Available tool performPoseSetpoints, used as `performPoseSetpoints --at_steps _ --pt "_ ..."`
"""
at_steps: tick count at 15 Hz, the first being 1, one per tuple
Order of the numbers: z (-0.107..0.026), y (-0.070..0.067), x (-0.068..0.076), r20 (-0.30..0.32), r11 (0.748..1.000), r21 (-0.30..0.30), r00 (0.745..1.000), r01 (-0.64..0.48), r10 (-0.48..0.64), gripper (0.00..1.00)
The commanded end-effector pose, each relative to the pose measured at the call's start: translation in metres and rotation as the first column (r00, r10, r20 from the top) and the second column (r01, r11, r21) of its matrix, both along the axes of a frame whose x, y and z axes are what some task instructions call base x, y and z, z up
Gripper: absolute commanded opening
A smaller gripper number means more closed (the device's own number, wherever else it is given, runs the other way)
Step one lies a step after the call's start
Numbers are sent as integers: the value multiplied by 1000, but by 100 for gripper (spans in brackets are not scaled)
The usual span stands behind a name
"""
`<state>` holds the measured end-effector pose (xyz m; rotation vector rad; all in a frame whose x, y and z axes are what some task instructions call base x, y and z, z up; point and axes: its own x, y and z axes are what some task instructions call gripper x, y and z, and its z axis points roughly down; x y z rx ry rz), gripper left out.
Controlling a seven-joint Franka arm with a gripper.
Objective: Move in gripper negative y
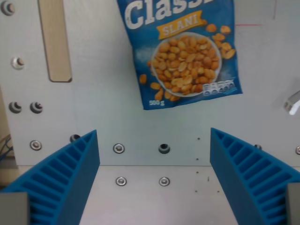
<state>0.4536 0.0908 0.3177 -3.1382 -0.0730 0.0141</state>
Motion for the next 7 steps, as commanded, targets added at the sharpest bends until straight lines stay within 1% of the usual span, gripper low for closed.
performPoseSetpoints --at_steps 1,7 --pt "2 14 4 3 1000 -6 1000 18 -18 100" --pt "2 44 3 3 1000 -6 1000 18 -18 100"
